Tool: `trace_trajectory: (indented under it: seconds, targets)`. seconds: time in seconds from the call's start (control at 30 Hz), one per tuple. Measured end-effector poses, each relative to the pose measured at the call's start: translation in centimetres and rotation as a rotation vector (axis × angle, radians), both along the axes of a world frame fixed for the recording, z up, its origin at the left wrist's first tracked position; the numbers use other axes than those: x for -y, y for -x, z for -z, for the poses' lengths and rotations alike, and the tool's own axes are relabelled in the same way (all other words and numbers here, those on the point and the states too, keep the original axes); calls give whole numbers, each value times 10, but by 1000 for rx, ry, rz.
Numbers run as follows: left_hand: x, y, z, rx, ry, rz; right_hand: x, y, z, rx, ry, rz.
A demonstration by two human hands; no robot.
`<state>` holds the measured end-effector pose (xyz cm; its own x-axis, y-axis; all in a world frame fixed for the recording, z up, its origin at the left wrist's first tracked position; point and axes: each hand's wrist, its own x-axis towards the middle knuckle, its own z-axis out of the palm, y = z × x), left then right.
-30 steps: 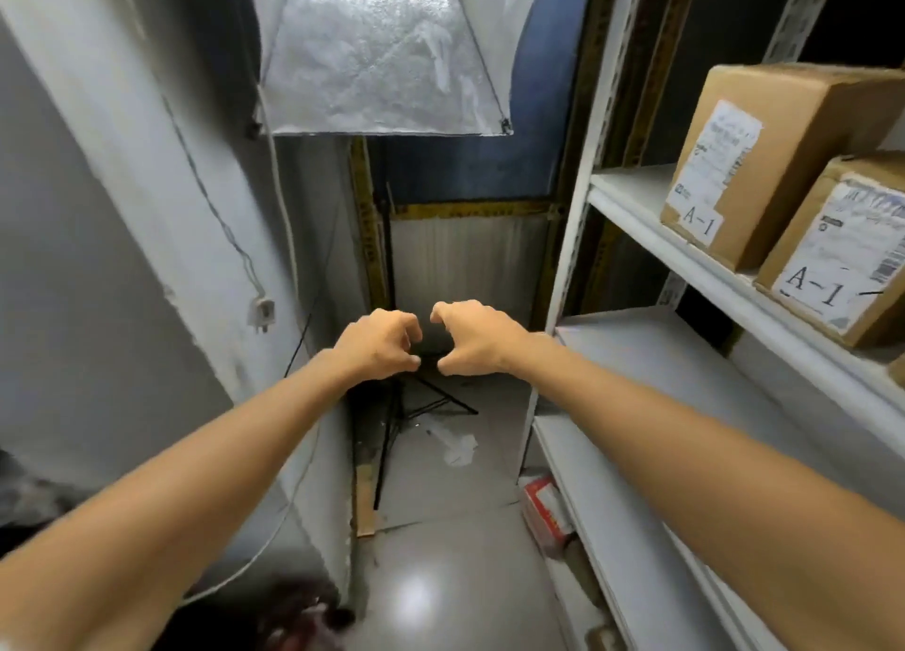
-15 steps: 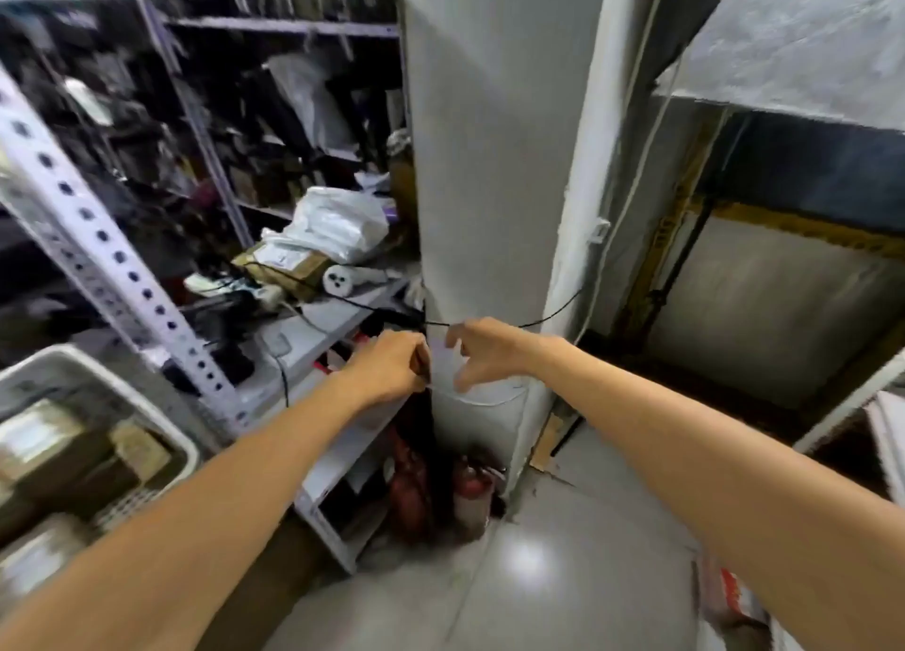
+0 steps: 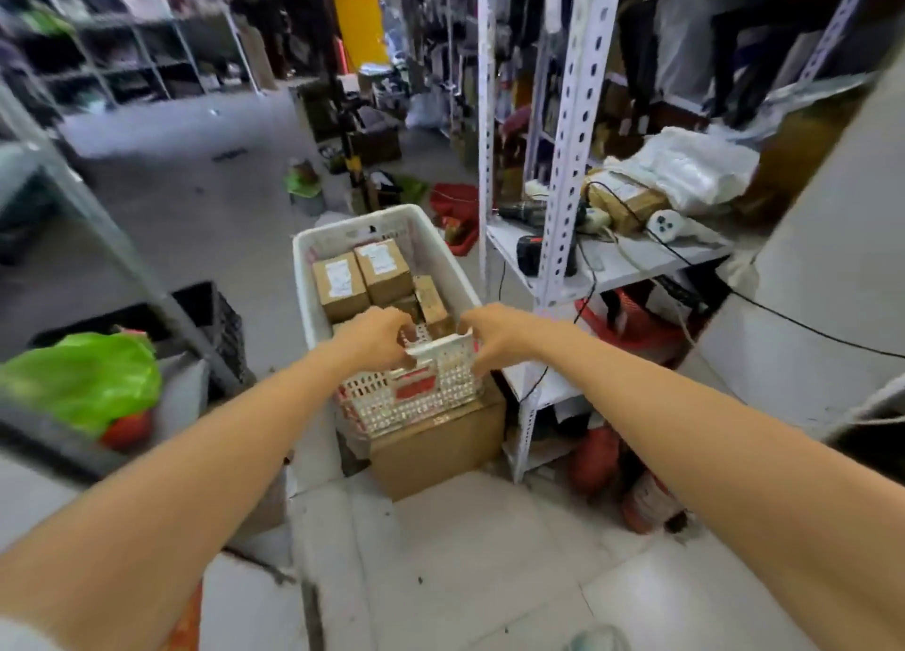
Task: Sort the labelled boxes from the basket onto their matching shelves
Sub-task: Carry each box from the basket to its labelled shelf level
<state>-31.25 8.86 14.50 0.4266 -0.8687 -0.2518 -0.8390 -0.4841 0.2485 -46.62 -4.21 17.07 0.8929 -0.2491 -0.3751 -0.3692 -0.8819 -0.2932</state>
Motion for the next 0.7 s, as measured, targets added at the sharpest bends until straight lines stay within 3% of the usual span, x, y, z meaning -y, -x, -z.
trace_trajectory:
  seconds: [0.27,0.43,0.7]
  targets:
    - [-38,-63,12,-52,36,-193,-21,-76,7,1,-3,-73]
    - [-11,-105,26,-68,63,-227,12,-131,14,4,12,-87]
    - [56,-223,44,-22,-51,-269,96,-245,47,-4,-10,-108]
